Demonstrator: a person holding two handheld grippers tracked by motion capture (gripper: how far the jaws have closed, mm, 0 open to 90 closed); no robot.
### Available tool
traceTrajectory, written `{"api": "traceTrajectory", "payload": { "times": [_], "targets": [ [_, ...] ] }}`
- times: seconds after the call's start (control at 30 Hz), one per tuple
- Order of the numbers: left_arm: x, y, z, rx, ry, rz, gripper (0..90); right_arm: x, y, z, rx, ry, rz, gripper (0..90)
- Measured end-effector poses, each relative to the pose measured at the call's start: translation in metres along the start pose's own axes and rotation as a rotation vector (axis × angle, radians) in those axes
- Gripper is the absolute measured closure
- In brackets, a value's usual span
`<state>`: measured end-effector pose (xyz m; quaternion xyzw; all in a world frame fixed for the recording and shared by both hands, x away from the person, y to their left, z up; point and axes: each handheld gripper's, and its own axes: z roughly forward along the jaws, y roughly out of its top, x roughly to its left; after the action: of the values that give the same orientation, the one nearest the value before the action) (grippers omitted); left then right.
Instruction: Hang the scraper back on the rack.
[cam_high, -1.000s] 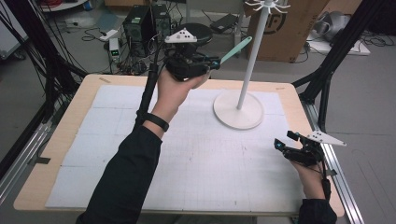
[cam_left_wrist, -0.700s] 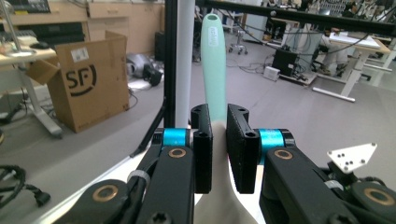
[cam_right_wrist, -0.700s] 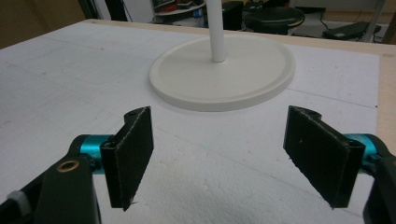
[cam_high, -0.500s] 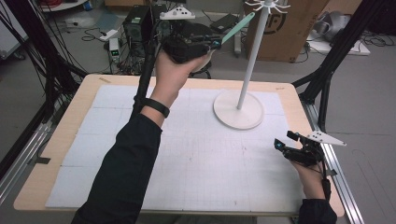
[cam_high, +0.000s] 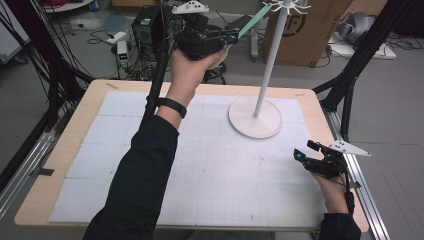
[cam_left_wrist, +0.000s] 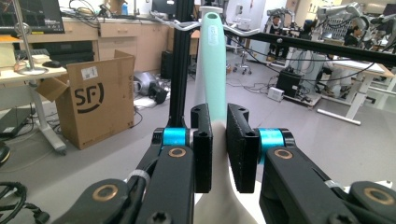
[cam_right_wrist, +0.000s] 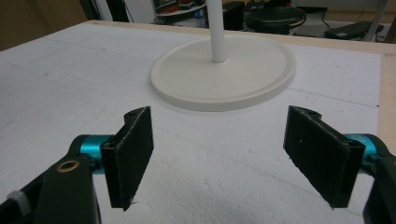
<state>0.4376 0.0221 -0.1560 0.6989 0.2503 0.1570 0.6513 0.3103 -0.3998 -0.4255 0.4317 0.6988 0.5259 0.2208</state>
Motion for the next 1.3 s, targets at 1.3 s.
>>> {"api": "traceTrajectory", "payload": {
  "times": [1.3],
  "targets": [
    [-0.002, -0.021, 0.005, 0.089, 0.045, 0.052, 53.3, 0.000, 0.000, -0.001, -0.005, 0.002, -0.001, 23.7]
  ]
}}
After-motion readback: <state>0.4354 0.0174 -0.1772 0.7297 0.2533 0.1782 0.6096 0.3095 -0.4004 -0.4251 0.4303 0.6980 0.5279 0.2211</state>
